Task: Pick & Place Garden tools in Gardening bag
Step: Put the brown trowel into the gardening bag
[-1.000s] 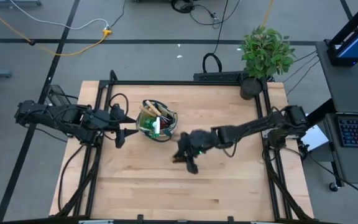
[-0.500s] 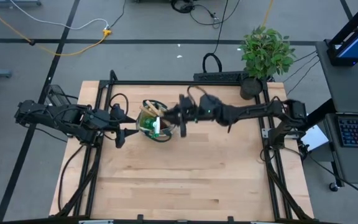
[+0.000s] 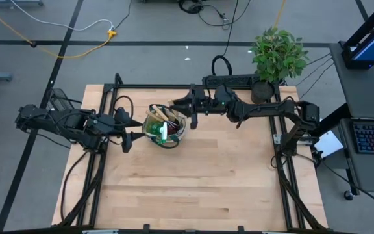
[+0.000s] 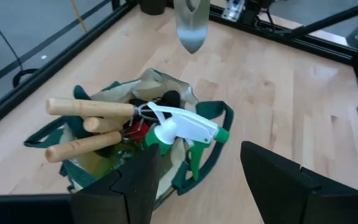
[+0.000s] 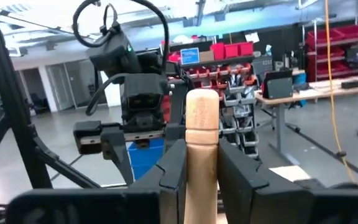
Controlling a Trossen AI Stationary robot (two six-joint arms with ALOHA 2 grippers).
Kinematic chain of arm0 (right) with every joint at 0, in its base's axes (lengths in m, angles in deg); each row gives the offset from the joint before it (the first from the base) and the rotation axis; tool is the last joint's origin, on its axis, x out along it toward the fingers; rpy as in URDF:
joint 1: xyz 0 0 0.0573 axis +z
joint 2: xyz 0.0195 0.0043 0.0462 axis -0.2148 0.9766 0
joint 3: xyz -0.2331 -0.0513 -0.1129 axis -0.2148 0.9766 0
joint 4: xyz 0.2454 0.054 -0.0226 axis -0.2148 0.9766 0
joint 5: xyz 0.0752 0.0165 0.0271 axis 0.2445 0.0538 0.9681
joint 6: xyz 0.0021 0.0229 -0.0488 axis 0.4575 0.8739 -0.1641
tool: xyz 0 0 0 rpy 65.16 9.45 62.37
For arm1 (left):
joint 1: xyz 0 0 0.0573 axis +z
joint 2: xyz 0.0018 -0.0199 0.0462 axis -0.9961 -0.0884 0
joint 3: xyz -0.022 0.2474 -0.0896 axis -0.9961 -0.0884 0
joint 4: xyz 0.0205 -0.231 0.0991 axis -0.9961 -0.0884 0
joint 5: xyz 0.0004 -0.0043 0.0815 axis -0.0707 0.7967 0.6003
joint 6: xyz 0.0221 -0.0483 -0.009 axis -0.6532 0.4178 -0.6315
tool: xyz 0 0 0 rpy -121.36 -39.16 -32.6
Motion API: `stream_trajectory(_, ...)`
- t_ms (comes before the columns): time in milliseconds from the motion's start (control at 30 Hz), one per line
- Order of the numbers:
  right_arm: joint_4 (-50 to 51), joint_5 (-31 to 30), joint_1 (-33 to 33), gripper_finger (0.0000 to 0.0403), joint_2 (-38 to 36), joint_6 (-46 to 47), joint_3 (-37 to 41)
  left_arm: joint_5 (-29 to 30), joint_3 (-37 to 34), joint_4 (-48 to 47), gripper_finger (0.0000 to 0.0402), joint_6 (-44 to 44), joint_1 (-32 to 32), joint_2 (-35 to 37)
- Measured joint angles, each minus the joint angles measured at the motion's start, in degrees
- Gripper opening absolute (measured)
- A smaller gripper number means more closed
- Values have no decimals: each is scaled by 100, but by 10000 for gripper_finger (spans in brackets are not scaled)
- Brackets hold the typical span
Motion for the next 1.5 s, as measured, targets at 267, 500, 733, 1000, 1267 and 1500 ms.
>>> stream_trajectory(267, -443, 197, -28, 55, 306, -197, -6, 68, 0, 234, 230, 37, 0, 0)
stream_trajectory(500, -1143, 374, -114, 55, 801, 1, -7, 70, 0, 351, 230, 57, 0, 1)
stream_trajectory(733, -1170, 731, -254, 55, 1125, -130, -9, 68, 0, 350, 230, 148, 0, 0)
stream_trajectory(1000, -1270, 1553, -535, 55, 1457, -131, -9, 68, 0, 439, 230, 209, 0, 0)
stream_trajectory(1267, -1337, 2167, -854, 55, 1458, -93, -9, 66, 0, 555, 230, 209, 0, 0)
stream_trajectory(1500, -1245, 2309, -926, 55, 1458, -165, -9, 67, 0, 554, 230, 209, 0, 1)
